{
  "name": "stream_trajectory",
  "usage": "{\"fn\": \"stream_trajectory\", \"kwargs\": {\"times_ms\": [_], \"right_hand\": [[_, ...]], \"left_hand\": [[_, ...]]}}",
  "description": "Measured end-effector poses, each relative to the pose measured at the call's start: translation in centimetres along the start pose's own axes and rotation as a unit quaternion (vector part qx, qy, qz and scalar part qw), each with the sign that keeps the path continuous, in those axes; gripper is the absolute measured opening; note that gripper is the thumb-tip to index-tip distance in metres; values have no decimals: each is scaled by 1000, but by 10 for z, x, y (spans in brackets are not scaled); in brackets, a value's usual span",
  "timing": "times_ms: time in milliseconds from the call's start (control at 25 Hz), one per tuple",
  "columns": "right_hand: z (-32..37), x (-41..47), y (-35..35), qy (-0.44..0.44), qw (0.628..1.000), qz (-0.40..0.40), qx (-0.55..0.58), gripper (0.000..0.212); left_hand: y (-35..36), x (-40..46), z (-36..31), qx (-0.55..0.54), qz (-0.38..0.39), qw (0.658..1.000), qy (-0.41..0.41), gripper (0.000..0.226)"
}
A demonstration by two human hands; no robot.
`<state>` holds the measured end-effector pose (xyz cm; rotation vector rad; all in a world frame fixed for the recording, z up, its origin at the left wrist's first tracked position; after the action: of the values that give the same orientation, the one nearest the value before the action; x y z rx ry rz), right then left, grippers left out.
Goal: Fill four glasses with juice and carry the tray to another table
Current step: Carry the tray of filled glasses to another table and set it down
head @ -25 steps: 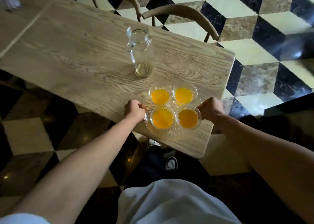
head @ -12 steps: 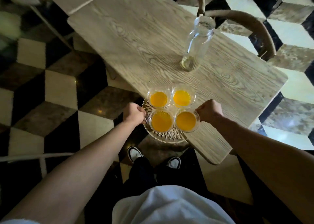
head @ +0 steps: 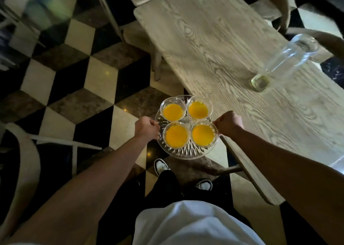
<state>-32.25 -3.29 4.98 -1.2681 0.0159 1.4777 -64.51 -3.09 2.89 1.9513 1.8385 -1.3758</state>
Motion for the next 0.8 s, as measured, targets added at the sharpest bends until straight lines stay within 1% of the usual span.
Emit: {"fn": "stream_trajectory", "kwargs": {"times_ms": [40, 120, 320, 400, 480, 560, 680, 800], "right_hand": [[12, 2, 6, -4, 1000, -3, -8, 21], [38, 5, 17, -18, 999, -16, -29, 12], [115, 8, 50, -42, 992, 32, -117, 23], [141, 11, 61, -47, 988, 31, -145, 24], [156, 18, 72, -39, 992, 40, -109, 25], [176, 28, 80, -47, 995, 29, -85, 18], [210, 36, 92, -70, 995, 29, -71, 11], [242, 44, 104, -94, 991, 39, -89, 20]], "left_hand": [[-10, 5, 6, -5, -4, 1000, -2, 5], [-29, 15, 17, -12, -10, 1000, -14, 5], [-90, 44, 42, -28, -36, 999, -28, 7], [-111, 54, 50, -46, -43, 997, -35, 6], [-129, 60, 55, -59, -51, 997, -29, 7], [-147, 65, 60, -75, -57, 995, -27, 7], [-172, 72, 67, -92, -67, 993, -39, 13], [-193, 85, 78, -136, -82, 985, -66, 19]]}}
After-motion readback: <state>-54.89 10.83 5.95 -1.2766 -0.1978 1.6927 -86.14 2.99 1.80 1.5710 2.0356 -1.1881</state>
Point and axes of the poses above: each hand's wrist, its own x-axis towards the middle knuckle, its own y-axis out of the palm, z = x × y, the point moved 5 cm from there along x, towards the middle knuckle, and after that the axes turned 11 degrees about z, right-handed, at the moved point
